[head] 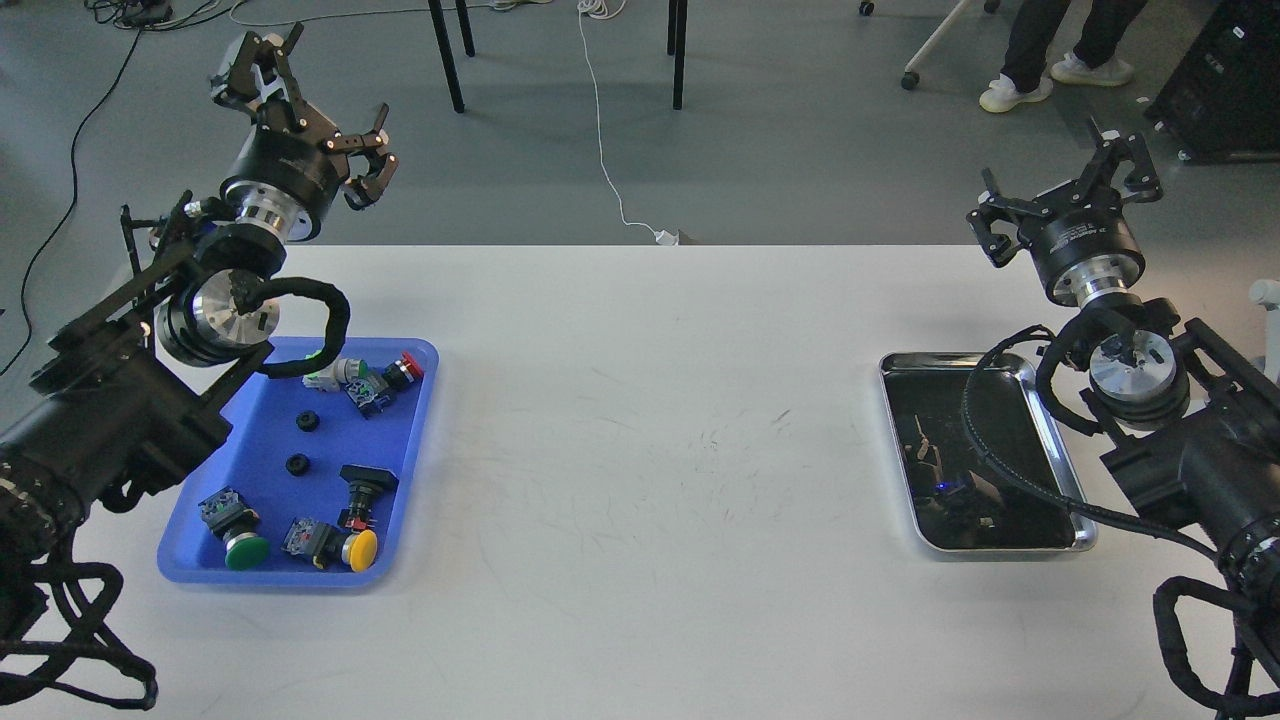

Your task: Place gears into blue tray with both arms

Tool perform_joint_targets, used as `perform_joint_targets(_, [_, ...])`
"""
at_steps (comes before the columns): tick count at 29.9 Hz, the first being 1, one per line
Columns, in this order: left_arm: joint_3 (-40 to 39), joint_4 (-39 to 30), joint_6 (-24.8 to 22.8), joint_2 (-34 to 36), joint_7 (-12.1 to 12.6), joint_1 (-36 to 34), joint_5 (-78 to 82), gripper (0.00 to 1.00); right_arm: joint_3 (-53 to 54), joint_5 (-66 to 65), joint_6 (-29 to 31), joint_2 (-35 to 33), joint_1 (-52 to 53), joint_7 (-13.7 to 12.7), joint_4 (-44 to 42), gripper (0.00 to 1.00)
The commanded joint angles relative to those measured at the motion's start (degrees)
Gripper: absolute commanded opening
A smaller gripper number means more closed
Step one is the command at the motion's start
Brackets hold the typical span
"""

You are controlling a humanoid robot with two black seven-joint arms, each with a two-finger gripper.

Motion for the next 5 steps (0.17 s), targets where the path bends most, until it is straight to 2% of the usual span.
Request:
perform_joint_targets(1, [-2.48,-1.59,-1.7,-0.67,-0.22,3.5,0.2,0.98,-1.79,-0.16,0.13,0.28,0.1,0.14,-0.32,0.99])
perform_joint_targets(5, [-2.57,-1.16,-0.3,-0.58,-0.22,3.77,0.2,0.98,-4.34,-0.16,0.13,-0.16,0.28,0.14,-0.23,0.99])
